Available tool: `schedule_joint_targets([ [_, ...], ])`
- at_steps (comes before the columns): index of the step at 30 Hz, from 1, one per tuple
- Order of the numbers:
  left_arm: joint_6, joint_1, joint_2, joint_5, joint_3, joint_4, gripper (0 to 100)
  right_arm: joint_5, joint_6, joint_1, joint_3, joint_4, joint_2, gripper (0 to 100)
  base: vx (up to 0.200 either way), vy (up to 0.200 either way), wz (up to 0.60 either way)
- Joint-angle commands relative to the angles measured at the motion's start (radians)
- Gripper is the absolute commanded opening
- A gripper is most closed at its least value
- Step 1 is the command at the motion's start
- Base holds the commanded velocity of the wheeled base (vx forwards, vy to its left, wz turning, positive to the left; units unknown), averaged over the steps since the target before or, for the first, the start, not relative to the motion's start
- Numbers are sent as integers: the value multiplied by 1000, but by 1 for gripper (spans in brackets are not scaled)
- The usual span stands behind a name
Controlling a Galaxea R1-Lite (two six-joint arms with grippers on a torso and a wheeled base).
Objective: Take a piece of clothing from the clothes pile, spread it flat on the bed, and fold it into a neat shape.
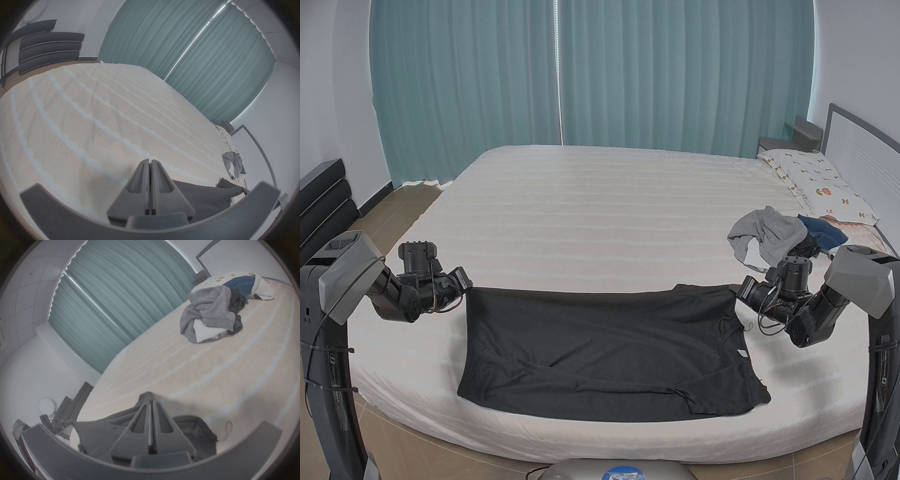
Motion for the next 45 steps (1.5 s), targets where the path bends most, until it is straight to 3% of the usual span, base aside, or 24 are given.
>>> schedule_joint_targets([
  [1,76,5,-54,-3,101,-20,0,25,-71,-8,142,-33,-54,0,0,0,0],
  [7,211,5,-67,3,244,-86,0,25,-191,-8,263,-55,-59,0,0,0,0],
  [13,320,5,-72,3,370,-177,0,23,-240,-8,358,-148,-44,0,0,0,0],
  [20,435,5,-67,5,462,-183,0,23,-311,-12,444,-201,-22,0,0,0,0],
  [28,471,0,-63,5,512,-184,0,14,-360,-12,515,-342,70,0,0,0,0],
  [40,476,-2,-63,6,528,-184,0,14,-384,-6,542,-385,88,0,0,0,0],
  [41,475,-2,-63,5,528,-183,0,14,-384,-4,542,-385,90,100,0,0,0],
  [44,475,-3,-61,6,528,-184,0,14,-383,2,541,-400,97,100,0,0,0],
  [45,475,-3,-61,6,528,-183,100,15,-383,3,541,-406,97,100,0,0,0],
])
